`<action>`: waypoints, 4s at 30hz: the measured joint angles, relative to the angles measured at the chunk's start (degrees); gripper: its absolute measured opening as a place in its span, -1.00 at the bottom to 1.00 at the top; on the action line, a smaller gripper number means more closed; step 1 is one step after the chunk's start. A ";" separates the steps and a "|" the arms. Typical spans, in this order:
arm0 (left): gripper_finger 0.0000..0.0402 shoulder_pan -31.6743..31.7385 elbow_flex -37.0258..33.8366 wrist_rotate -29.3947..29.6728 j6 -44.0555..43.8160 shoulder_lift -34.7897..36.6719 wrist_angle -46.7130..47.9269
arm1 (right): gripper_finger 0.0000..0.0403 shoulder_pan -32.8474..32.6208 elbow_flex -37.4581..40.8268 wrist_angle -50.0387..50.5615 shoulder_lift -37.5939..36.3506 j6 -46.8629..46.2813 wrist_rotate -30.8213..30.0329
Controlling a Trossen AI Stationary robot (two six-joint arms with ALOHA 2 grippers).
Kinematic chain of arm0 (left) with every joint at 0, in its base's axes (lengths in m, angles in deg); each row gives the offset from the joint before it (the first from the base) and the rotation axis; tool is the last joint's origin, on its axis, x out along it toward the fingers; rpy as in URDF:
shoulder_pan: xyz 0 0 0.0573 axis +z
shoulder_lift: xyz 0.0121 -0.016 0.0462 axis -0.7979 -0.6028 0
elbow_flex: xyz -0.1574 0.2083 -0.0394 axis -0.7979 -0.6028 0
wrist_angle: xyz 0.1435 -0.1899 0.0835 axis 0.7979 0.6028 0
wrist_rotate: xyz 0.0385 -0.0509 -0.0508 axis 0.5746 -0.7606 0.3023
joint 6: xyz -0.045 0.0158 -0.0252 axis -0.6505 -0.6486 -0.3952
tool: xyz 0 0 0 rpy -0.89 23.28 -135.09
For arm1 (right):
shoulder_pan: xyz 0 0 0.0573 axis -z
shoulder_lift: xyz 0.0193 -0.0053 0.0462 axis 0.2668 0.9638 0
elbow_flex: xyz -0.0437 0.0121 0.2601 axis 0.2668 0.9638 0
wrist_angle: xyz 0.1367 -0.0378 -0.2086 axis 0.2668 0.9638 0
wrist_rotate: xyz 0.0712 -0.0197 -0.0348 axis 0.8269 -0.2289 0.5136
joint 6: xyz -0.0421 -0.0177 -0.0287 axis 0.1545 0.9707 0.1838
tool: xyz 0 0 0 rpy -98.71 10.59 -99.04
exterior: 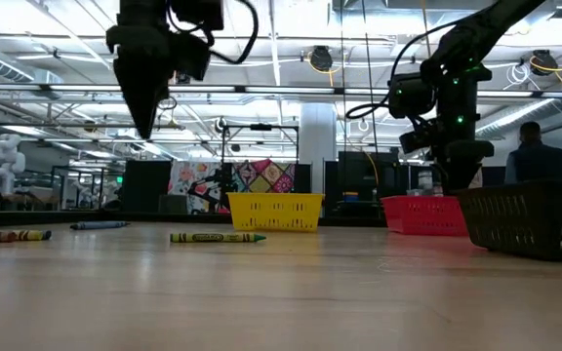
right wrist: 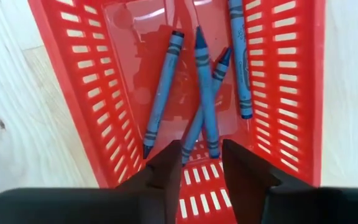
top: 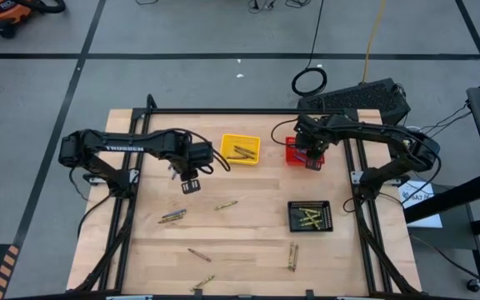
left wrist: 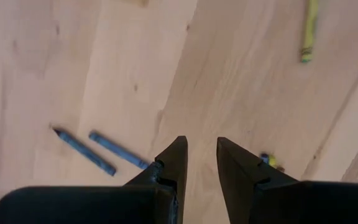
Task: Sort crayons
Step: Put the brown crayon into the yellow bin
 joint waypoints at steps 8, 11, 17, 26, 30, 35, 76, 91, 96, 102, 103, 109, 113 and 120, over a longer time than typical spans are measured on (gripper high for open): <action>-0.60 0.02 -5.36 2.92 -12.20 0.00 -0.31 | -0.42 -0.01 -0.47 0.64 -0.59 -0.91 -0.01; -0.60 0.02 -6.88 6.59 -18.38 0.00 -0.50 | -0.42 -0.01 -1.85 0.75 -0.59 -3.62 0.00; -0.60 0.02 -10.69 8.51 -22.68 0.00 -1.25 | -0.42 -0.54 -5.67 2.56 -0.59 -6.68 -0.02; -0.60 3.00 -21.47 8.09 -24.91 0.02 -8.62 | -0.42 -4.32 -11.37 4.43 -0.59 -6.72 0.00; -0.60 5.09 -24.93 10.02 -26.73 0.02 -9.64 | -0.42 -6.03 -12.64 4.44 -0.59 -6.72 0.02; -0.60 3.99 -25.98 6.89 -29.35 0.02 -9.57 | -0.42 -7.51 -13.00 4.47 -0.59 -6.72 0.01; -0.60 -36.61 -26.00 -1.79 -38.50 0.02 -22.47 | -0.42 -7.90 -13.03 2.69 -0.57 -6.50 0.00; -0.60 -36.61 -26.07 -0.05 -38.17 0.02 -21.44 | -0.42 -7.90 -13.03 2.67 -0.54 -6.50 0.02; -0.60 -36.61 -28.12 -0.05 -38.60 0.02 -21.60 | -0.42 -7.90 -13.03 2.67 -0.54 -6.51 0.02; -0.60 -36.61 -29.04 -0.08 -38.66 0.02 -23.47 | -0.42 -7.90 -13.03 2.67 -0.54 -6.50 0.02; -0.60 -36.61 -29.06 -0.10 -38.65 0.02 -23.76 | -0.42 -7.90 -13.03 2.64 -0.54 -6.50 0.02; -0.60 -36.61 -29.06 -0.12 -38.19 -0.22 -24.78 | -0.42 -7.90 -13.03 2.12 -0.54 -6.50 0.02; -0.61 -36.76 -28.79 -0.21 -38.16 -1.56 -24.85 | -0.42 -7.89 -13.03 2.03 -0.54 -6.50 0.02; -0.94 -36.76 -28.72 -1.08 -35.19 -3.32 -24.78 | -0.42 -7.88 -13.03 2.03 -0.54 -6.67 0.02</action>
